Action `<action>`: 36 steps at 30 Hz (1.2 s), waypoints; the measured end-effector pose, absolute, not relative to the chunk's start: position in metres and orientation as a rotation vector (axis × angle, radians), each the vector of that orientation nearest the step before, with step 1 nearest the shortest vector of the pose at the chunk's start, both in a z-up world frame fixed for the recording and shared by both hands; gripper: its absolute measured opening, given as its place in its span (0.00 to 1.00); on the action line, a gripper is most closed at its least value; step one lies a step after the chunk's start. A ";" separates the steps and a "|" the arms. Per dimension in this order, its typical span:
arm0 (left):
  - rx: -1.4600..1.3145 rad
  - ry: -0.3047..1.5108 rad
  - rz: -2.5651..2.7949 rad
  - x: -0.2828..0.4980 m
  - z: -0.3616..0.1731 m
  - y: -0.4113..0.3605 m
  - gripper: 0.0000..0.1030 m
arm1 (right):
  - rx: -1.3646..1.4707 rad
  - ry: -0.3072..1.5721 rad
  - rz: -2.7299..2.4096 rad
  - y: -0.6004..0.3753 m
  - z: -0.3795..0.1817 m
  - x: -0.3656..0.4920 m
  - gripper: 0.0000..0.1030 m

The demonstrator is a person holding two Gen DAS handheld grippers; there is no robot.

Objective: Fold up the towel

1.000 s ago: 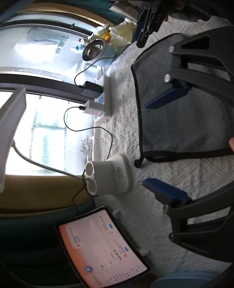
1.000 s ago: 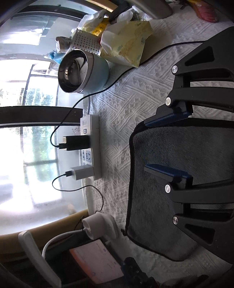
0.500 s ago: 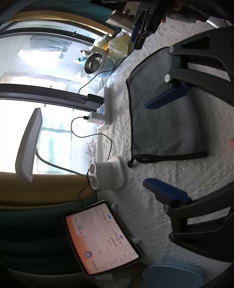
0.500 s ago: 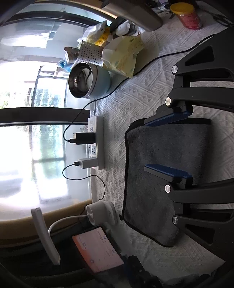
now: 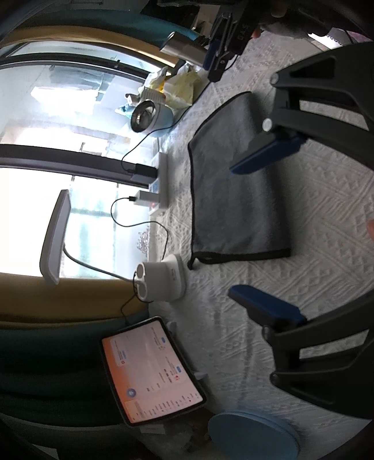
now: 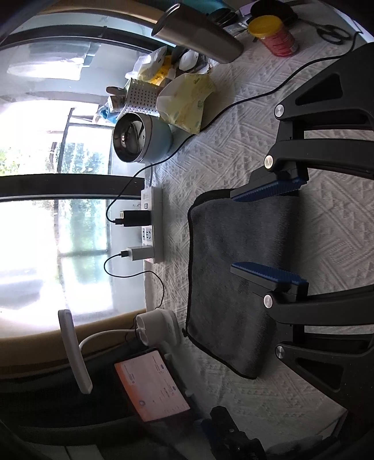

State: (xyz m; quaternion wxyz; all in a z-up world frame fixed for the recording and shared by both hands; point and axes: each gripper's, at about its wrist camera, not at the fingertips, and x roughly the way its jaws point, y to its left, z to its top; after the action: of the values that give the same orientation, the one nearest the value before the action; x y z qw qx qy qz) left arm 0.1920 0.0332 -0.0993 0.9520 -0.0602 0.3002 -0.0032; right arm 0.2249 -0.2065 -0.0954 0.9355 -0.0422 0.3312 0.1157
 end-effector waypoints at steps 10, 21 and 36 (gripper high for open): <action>-0.112 0.589 -0.025 0.161 -0.094 0.026 0.78 | -0.083 0.652 0.233 -0.207 -0.091 0.191 0.45; -0.100 0.506 -0.035 0.125 -0.069 0.020 0.78 | -0.092 0.583 0.224 -0.211 -0.066 0.153 0.45; -0.056 0.326 -0.057 0.078 -0.014 0.009 0.78 | -0.104 0.405 0.222 -0.215 -0.002 0.090 0.44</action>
State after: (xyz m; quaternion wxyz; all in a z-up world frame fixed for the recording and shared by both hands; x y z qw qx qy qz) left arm 0.0781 0.0091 -0.0141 0.9859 -0.0281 0.1623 -0.0286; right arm 0.0904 -0.2149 -0.0018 0.9721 -0.0516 0.2006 0.1098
